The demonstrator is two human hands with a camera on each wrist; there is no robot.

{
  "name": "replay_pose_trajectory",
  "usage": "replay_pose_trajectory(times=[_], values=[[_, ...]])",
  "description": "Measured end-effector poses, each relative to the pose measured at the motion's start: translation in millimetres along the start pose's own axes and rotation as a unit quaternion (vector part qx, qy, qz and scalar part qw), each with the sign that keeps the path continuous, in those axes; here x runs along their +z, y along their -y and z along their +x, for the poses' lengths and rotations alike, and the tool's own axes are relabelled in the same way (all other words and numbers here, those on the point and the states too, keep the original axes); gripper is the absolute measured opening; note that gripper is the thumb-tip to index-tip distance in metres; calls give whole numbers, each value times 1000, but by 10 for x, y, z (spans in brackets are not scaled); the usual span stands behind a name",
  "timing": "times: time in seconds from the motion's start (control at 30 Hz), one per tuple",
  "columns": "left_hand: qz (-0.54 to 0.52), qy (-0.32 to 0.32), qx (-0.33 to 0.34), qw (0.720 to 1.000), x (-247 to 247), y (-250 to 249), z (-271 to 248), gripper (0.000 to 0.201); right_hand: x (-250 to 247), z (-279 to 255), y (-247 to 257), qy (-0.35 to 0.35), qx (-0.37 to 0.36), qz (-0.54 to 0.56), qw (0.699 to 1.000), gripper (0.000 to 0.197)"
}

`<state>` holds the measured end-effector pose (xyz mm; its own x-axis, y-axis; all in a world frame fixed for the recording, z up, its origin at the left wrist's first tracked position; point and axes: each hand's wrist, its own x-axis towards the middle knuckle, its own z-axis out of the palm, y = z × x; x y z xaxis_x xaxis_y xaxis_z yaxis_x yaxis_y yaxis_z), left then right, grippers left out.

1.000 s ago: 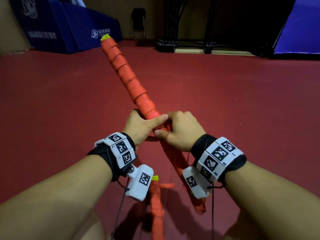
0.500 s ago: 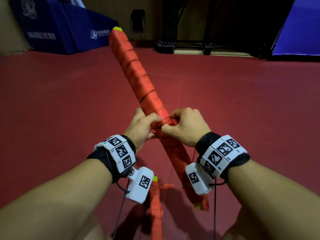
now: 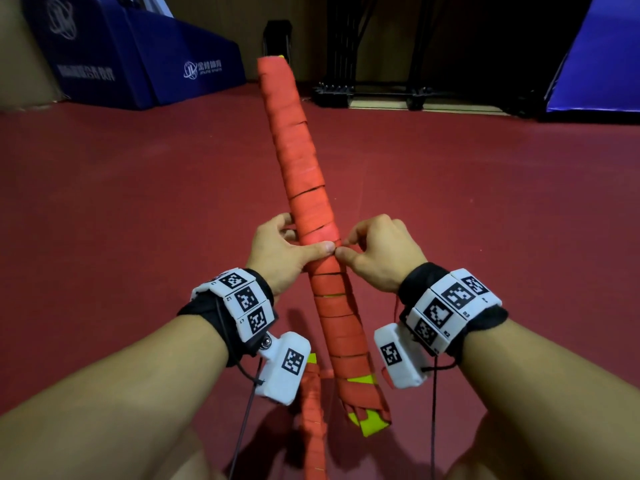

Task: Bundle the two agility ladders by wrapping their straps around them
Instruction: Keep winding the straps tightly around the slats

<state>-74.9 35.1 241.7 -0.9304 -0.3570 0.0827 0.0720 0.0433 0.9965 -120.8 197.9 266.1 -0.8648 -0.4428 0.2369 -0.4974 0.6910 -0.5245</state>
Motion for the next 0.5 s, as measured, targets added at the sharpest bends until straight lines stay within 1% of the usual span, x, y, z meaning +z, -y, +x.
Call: replay_pose_trajectory(times=[0.07,0.1,0.2,0.33,0.4,0.43,0.5], values=[[22,-11,9,1000,13,-30,-24,64,-3,-5,-8,4,6,-3,1000,14],[29,-11,13,999,17,-35,-32,69,2,-7,-6,5,10,-4,1000,13],[46,-11,33,998,23,-42,-51,74,27,-19,19,-4,17,-3,1000,14],[41,-17,54,998,3,-60,-52,71,41,-62,97,-12,6,20,1000,27],[30,-10,50,998,-3,-55,-49,68,45,-76,135,-11,-1,17,1000,38],[20,-4,42,999,-4,-47,-40,64,49,-75,148,-10,0,10,1000,41],[-7,13,20,1000,4,-32,-24,47,66,-63,142,-10,10,-8,1000,42]])
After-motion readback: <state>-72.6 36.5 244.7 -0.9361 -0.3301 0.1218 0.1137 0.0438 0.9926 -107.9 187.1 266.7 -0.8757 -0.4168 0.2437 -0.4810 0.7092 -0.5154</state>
